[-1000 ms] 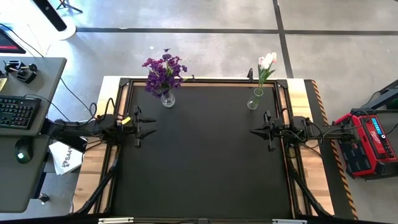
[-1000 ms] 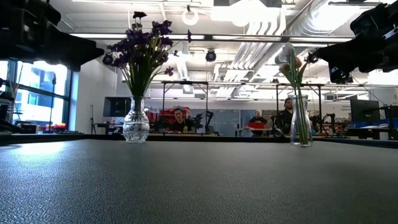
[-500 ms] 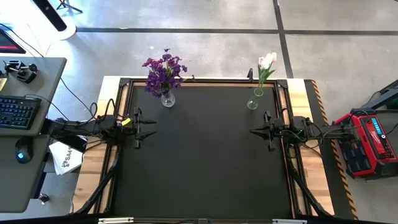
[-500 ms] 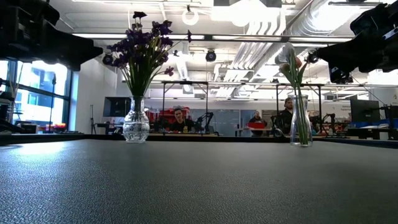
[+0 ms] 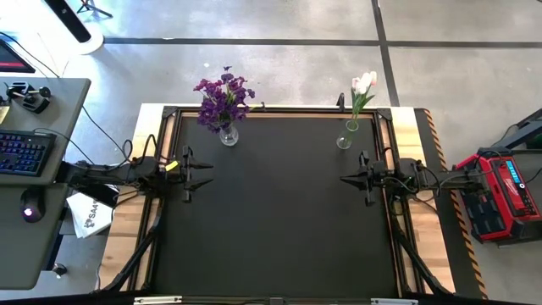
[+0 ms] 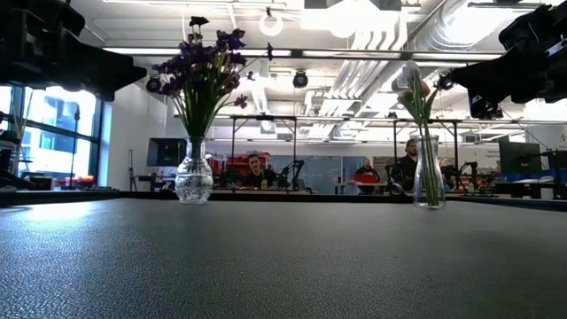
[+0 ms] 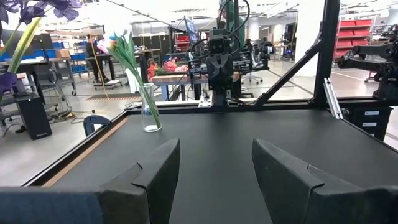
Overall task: Sort flowers into vase by color
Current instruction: Return to Home Position
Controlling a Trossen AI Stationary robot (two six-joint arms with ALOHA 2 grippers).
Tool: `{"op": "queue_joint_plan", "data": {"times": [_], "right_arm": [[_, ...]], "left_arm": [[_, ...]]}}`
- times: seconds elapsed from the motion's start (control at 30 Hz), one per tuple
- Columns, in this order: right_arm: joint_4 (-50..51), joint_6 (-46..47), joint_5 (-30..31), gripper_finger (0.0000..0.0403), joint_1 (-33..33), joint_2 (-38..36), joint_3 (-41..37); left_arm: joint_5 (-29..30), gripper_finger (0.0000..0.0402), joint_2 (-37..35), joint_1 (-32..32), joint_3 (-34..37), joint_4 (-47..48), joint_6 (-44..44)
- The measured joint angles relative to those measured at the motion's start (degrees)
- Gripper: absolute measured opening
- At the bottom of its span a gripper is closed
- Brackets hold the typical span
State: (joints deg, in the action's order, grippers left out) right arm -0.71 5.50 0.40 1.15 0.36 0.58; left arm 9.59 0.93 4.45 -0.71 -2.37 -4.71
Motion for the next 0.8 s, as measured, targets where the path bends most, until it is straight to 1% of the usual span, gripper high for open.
{"op": "queue_joint_plan", "data": {"times": [0.1,0.2,0.3,0.37,0.43,0.67,0.73,0.8], "right_arm": [[0.00,0.00,0.00,0.0000,0.00,0.00,0.00],[0.01,0.00,0.01,0.0000,0.00,0.00,0.00],[0.00,0.00,0.00,0.0000,0.00,0.00,0.00],[0.00,0.00,0.00,0.0000,0.00,0.00,0.00],[0.02,0.00,0.00,0.0000,0.00,0.00,0.00],[0.00,0.00,0.00,0.0000,0.00,0.00,0.00],[0.02,0.00,0.00,0.0000,0.00,0.00,0.00],[0.00,0.00,0.00,0.0000,0.00,0.00,0.00]], "left_arm": [[0.12,0.0187,0.00,0.00,0.00,-0.01,0.00],[1.85,0.0187,0.01,-0.01,0.00,-0.02,0.08],[1.68,0.0177,0.19,-0.02,0.00,-0.02,0.14],[1.18,0.0159,0.47,0.00,-0.02,0.11,0.17],[0.62,0.0132,0.89,0.02,-0.02,0.15,0.13],[-0.47,0.0019,3.77,0.04,-0.02,0.50,0.58],[-0.46,0.0005,4.71,0.04,-0.02,0.42,2.51],[-0.55,0.0010,5.46,0.04,-0.02,0.47,2.71]]}}
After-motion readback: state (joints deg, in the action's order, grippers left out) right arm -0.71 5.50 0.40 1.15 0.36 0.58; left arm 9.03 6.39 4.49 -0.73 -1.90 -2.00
